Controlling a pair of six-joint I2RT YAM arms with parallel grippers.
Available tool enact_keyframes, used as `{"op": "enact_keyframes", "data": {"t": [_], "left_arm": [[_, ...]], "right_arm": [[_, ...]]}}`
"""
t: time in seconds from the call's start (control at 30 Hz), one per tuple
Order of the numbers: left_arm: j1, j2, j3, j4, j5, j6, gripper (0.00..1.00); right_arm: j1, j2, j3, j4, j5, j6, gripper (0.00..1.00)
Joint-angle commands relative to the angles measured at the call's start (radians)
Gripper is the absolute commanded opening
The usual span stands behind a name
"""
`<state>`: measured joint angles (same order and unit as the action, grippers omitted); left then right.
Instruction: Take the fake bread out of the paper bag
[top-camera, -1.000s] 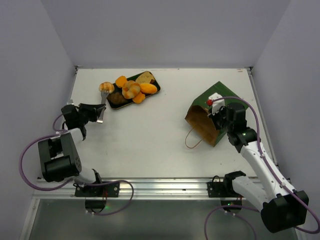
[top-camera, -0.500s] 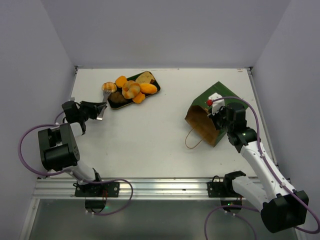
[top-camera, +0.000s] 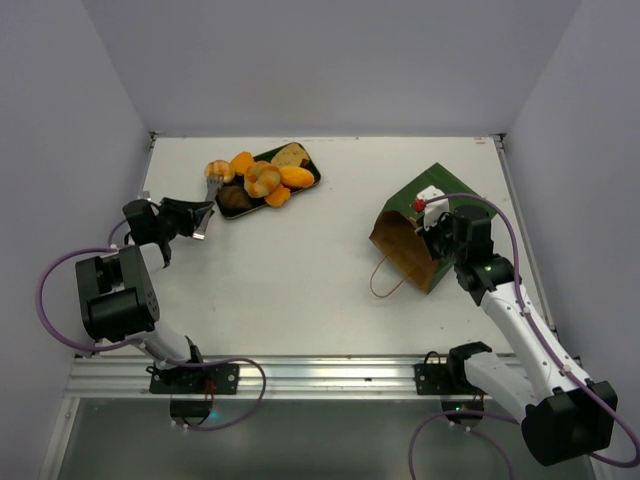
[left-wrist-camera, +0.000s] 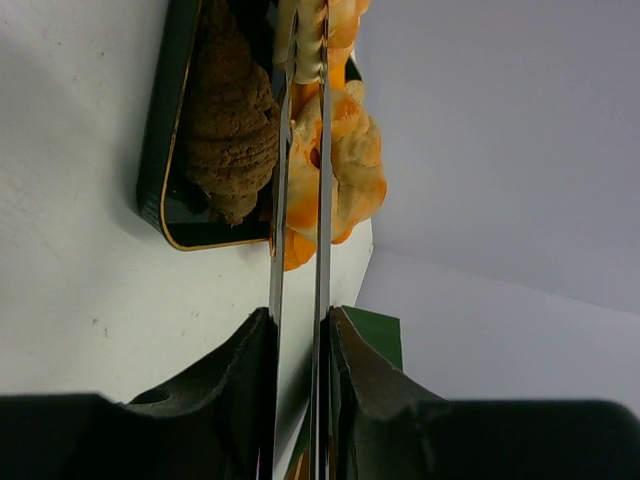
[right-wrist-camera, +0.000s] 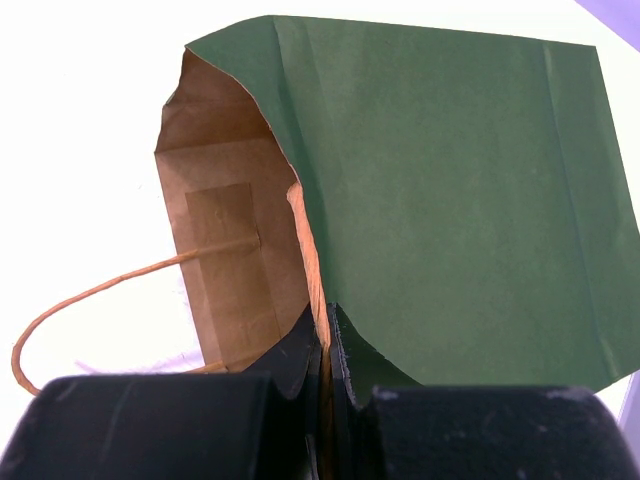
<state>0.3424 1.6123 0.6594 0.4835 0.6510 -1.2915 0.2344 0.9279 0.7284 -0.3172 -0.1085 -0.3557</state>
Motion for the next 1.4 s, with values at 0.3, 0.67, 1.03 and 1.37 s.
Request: {"op": "enact_keyframes", "data": {"t": [0.3, 0.67, 1.03, 1.37], "left_arm": [[0.007, -0.005, 0.034, -0.006, 0.038, 0.024, 0.36], [0.010, -0.018, 0.026, -0.014, 0.039, 0.021, 0.40], [0.018, -0.060, 0.017, -0.022, 0.055, 0.020, 0.45], [0.021, -0.104, -0.001, -0.025, 0.068, 0.017, 0.46]], "right_arm": [[-0.004, -0.014, -0.004, 0.033, -0.025, 0.009, 0.00], [-0.004, -0.018, -0.004, 0.032, -0.025, 0.009, 0.00], [-0.004, -0.021, -0.004, 0.033, -0.026, 0.009, 0.00], [-0.004, -0.023, -0.004, 0.033, -0.028, 0.009, 0.00]]}}
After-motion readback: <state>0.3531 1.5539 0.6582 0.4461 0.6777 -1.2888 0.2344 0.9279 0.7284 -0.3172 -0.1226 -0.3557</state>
